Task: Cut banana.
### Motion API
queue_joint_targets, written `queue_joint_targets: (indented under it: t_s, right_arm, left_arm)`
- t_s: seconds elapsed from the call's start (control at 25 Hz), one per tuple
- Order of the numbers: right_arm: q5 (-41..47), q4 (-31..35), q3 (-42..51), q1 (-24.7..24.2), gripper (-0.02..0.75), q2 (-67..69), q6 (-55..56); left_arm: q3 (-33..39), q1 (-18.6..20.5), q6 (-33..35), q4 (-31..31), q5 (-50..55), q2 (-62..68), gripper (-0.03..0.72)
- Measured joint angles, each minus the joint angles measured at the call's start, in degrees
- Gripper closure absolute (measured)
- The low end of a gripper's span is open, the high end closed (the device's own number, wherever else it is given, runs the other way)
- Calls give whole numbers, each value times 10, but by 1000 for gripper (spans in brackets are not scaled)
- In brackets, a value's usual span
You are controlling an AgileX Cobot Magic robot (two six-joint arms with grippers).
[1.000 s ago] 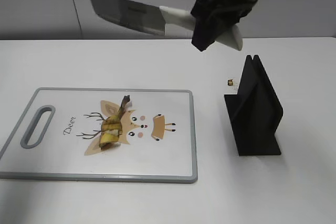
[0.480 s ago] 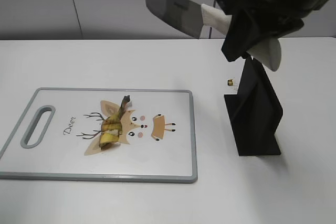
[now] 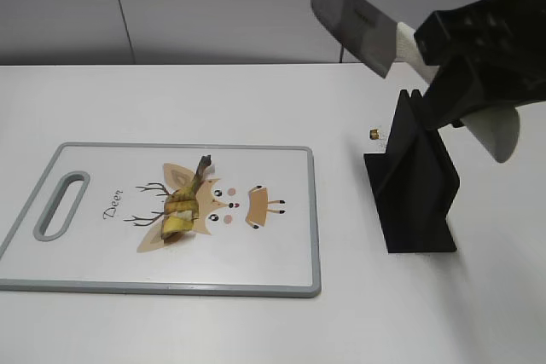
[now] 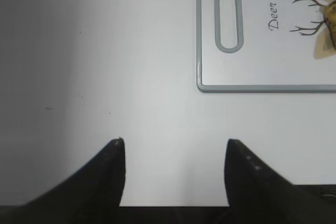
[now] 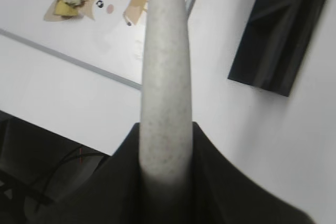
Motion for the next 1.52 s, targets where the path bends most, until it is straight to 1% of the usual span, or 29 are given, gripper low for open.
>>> queue_joint_targets:
  t_s: [0.12,0.28,0.44,0.6,0.8,1.0,1.32,1.52]
  right_arm:
    - [-3,-35,19,0,577,-28,41]
    - [-4,-73,41,0,577,-66,91]
    - [-3,-99,69,0,577,-90,117]
    - [-3,-107,99,0,577,-103,139]
    - [-8,-123,131,0,577,-109,168]
    - [-25,-128,142,0,577,-103,178]
    - [-52,-129,142,0,578,-46,181]
    - [-77,-146,142,0,578,-10,195]
  left_arm:
    - [54,0,0,0,-1,-68,107]
    - [99,0,0,-1,-1,-166,107]
    - [112,0,0,-1,3,-262,107]
    - [112,0,0,-1,6,-340,107]
    - [124,0,0,-1,6,-354,107]
    - [157,0,0,-4,-56,-354,107]
    - [159,0,0,-5,-67,-354,111]
    - [162,0,0,-5,-66,-354,112]
